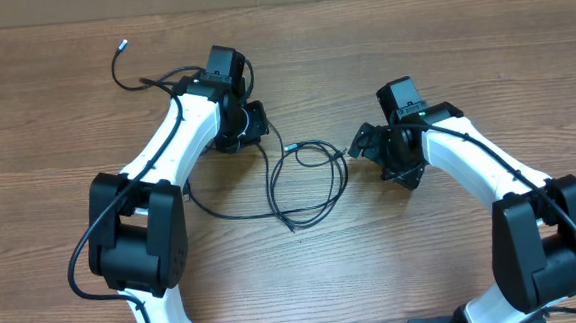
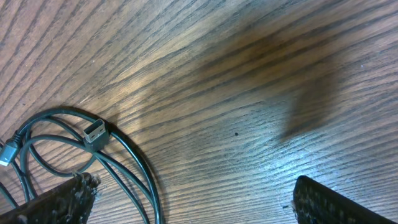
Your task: Untangle cables
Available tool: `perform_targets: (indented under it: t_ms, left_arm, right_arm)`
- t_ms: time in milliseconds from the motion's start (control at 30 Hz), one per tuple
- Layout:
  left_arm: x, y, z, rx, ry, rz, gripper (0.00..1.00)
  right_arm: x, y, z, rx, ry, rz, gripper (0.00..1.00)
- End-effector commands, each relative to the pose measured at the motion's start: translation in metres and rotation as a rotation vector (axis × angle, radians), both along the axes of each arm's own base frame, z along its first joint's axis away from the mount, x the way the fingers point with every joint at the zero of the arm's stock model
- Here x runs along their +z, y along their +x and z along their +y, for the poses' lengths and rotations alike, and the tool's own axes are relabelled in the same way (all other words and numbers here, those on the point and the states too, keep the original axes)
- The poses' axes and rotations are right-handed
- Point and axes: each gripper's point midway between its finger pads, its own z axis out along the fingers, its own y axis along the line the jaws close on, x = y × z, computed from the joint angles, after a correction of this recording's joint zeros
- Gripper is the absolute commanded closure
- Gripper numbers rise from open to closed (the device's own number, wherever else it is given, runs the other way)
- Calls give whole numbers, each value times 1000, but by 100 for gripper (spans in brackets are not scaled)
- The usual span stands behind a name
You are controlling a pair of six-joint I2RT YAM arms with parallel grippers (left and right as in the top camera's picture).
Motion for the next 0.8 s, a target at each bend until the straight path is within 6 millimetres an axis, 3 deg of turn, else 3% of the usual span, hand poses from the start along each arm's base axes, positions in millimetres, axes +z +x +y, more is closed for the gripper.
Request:
perform_targets:
  t_ms: [0, 600, 767]
  left_arm:
    - [11, 4, -4, 2, 7, -34, 96]
    - [7, -2, 4, 3, 65, -16, 96]
    - [7, -2, 4, 4, 64, -15, 78]
  right_arm:
    - [11, 7, 1, 4, 10, -36, 0]
    - [11, 7, 1, 4, 10, -36, 0]
    - [11, 7, 1, 4, 10, -36, 0]
